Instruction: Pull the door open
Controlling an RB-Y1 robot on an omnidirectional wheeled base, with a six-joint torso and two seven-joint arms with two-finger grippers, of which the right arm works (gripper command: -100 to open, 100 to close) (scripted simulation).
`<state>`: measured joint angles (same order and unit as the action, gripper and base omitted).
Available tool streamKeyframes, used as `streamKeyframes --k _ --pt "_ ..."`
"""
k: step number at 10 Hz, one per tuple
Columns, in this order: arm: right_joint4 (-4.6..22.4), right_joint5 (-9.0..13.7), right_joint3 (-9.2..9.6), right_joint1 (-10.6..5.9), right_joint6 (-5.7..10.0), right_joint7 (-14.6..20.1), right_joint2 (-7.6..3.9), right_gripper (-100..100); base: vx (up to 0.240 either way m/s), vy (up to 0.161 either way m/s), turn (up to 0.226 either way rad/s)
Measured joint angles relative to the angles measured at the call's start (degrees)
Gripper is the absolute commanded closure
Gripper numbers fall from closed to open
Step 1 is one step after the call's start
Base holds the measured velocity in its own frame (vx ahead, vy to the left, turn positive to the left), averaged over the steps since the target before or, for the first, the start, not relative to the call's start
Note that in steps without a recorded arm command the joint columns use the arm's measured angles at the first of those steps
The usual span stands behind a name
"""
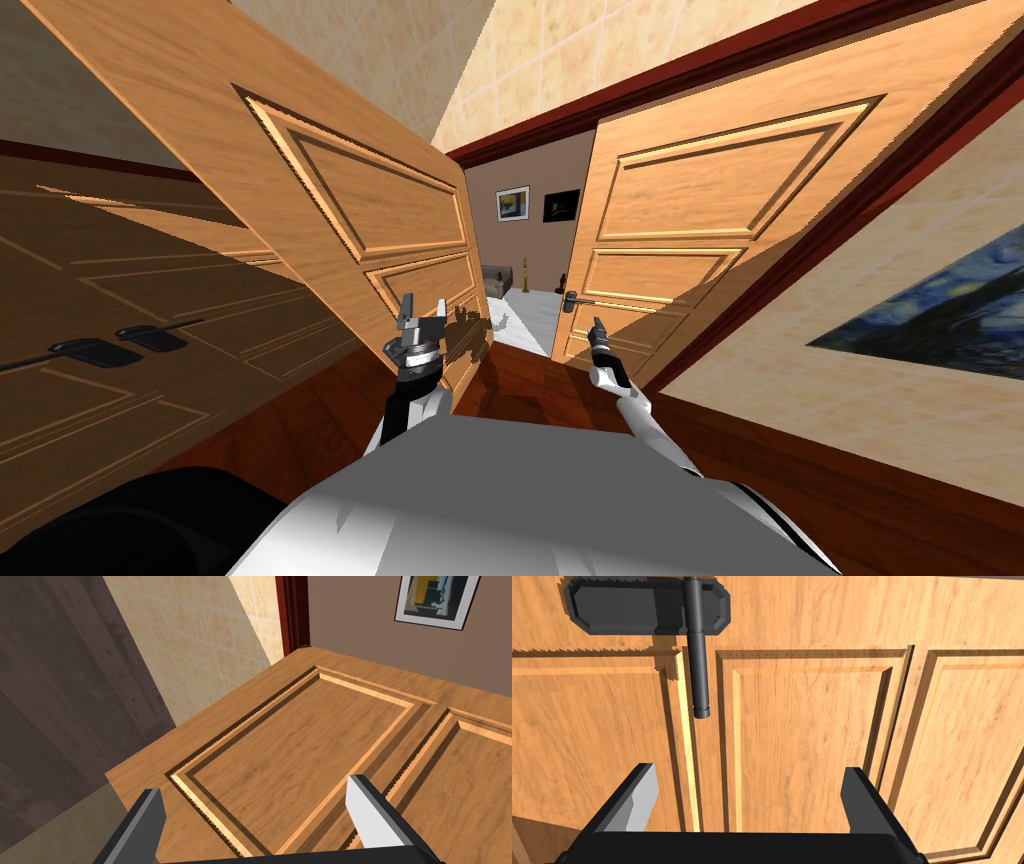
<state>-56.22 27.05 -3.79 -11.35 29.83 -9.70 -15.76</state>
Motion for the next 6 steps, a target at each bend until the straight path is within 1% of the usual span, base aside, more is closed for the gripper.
streamKeyframes --k 1,2,4,5,6 --pt "1.2 0.7 -0.14 -0.81 -0.3 -0.4 -0.28 -100 0.069 -0.032 0.087" --pt "1.6 1.5 -0.43 -1.23 -1.05 -1.1 -0.43 -100 0.053 -0.019 0.042" --pt "4.5 2.3 -0.26 -2.71 -0.77 -1.1 -1.07 -100 0.064 -0.018 0.067" --pt "5.3 2.9 -0.41 -3.2 -1.03 -1.5 -1.25 -100 0.049 -0.02 0.022" --pt "6.5 3.2 -0.31 -3.88 -0.91 -1.5 -1.5 -100 0.043 -0.017 0.038"
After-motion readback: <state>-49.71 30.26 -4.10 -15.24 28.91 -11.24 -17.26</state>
